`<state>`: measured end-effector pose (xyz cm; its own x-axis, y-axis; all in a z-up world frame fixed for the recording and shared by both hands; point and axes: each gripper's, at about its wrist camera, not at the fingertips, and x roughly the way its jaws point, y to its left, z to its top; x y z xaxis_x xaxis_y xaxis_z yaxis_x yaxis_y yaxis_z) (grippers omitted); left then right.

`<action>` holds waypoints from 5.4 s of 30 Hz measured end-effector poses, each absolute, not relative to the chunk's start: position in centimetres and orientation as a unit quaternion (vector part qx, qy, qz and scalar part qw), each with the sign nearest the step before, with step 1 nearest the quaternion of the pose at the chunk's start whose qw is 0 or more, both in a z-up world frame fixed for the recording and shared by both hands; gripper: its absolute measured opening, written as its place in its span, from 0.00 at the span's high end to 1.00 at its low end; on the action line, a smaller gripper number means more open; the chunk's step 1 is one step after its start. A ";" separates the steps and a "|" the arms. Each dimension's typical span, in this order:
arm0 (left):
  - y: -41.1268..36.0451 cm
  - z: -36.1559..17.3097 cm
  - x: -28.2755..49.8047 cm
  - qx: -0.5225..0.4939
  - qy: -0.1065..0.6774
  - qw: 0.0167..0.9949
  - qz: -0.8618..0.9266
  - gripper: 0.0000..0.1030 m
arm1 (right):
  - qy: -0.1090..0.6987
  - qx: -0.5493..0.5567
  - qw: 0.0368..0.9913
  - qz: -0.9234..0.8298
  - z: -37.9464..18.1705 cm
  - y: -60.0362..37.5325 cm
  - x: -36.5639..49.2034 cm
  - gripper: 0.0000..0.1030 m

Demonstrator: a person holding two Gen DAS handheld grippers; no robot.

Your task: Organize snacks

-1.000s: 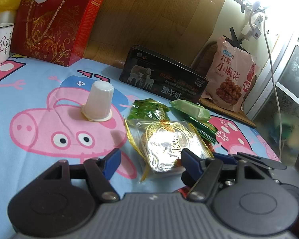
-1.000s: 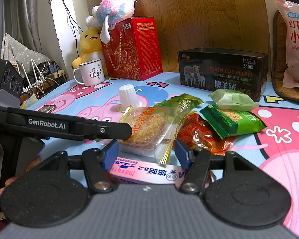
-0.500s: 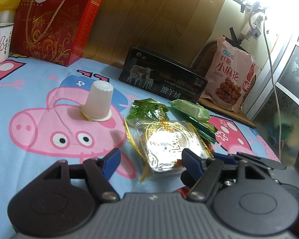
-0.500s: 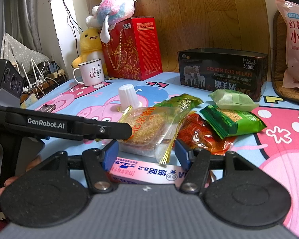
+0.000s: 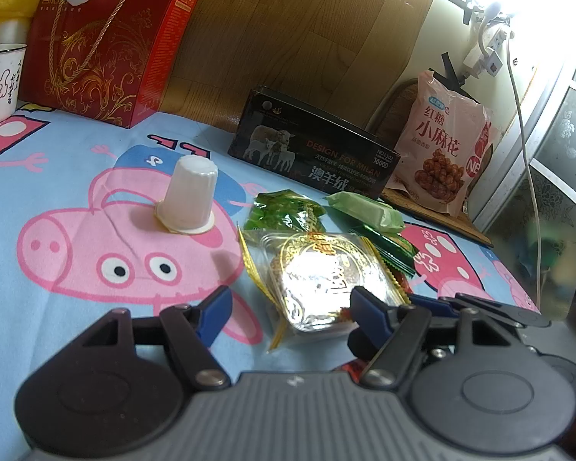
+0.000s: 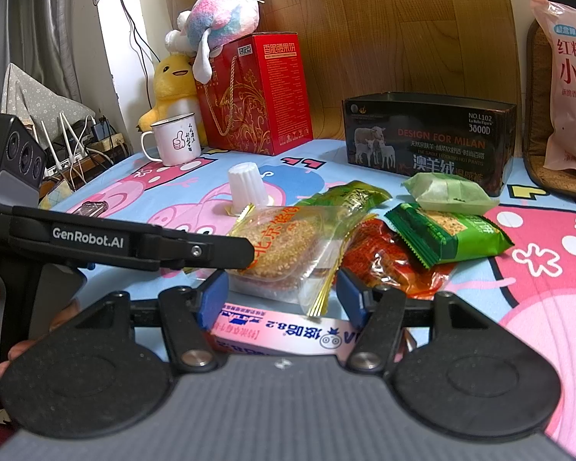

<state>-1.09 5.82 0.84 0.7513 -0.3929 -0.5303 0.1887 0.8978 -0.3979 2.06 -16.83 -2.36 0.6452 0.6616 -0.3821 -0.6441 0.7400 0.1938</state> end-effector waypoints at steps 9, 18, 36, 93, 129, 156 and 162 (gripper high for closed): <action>5.8 0.8 -1.1 -0.162 0.315 0.922 -0.158 0.33 | 0.219 0.020 0.906 0.360 -2.4 -16.8 2.1 0.37; 5.8 0.8 -1.1 -0.162 0.315 0.922 -0.158 0.33 | 0.219 0.020 0.906 0.361 -2.4 -16.8 2.1 0.37; 5.8 0.8 -1.1 -0.162 0.315 0.922 -0.159 0.32 | 0.219 0.020 0.906 0.361 -2.4 -16.8 2.1 0.37; 5.6 0.7 -1.1 -0.165 0.314 0.920 -0.166 0.33 | 0.220 0.019 0.904 0.365 -2.5 -16.7 2.1 0.41; 6.1 1.2 -1.7 -0.181 0.291 0.918 -0.199 0.57 | 0.187 0.011 0.912 0.365 -2.2 -16.4 0.8 0.71; -3.3 9.2 21.7 -0.130 0.314 0.919 -0.203 0.56 | 0.149 0.028 0.959 0.238 5.4 -21.8 17.6 0.61; 1.3 11.7 16.2 -0.169 0.244 0.928 -0.227 0.56 | 0.125 0.097 0.963 0.219 4.9 -25.0 15.0 0.58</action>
